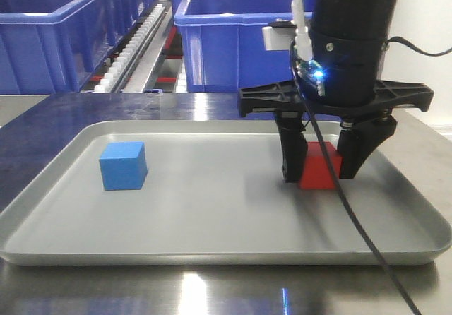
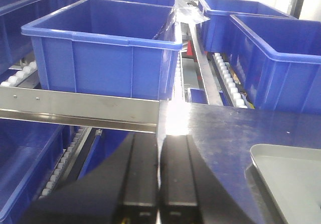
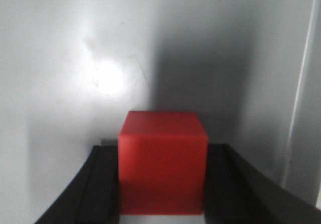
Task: Sort and place red and blue blocks on shelf
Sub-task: 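Lower the open right gripper over the red cube and close, then lift the red cube off the tray with the right gripper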
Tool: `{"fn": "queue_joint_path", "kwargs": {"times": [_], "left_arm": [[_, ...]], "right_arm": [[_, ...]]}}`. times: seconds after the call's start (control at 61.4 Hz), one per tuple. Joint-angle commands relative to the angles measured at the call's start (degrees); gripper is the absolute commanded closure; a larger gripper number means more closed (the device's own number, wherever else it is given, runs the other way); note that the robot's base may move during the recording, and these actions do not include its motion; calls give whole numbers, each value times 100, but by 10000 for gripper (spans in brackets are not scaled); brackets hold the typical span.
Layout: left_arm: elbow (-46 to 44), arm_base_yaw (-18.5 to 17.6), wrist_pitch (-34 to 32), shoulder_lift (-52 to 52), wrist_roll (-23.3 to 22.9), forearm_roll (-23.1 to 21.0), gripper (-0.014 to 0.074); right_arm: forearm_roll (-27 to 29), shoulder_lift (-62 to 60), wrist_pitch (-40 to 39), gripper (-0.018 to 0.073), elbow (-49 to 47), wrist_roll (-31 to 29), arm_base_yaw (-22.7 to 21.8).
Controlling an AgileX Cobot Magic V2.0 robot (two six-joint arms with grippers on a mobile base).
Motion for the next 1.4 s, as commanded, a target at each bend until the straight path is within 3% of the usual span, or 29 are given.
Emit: {"fn": "queue_joint_path", "kwargs": {"times": [0.0, 0.326, 0.505, 0.651, 0.847, 1.156, 1.384], "left_arm": [[133, -3, -444, -43, -40, -29, 474], [133, -3, -444, -43, -40, -29, 474], [133, -3, -444, -43, -40, -29, 474], [133, -3, -444, -43, -40, -29, 474], [133, -3, -444, -43, -40, -29, 474], [133, -3, -444, -43, -40, -29, 474], [133, -3, -444, -43, -40, -29, 474]], "right_arm": [[-105, -259, -51, 505, -136, -10, -46], [-286, -768, -197, 491, -131, -244, -73], [-181, -1319, -912, 491, 170, -1318, -345], [277, -1987, -2167, 491, 1050, -2600, -776], [813, -3089, -3809, 491, 2439, -3671, -1527], [833, -5010, -5460, 491, 4102, -3742, -2885], [828, -6451, -5452, 491, 4596, -3742, -3065]]}}
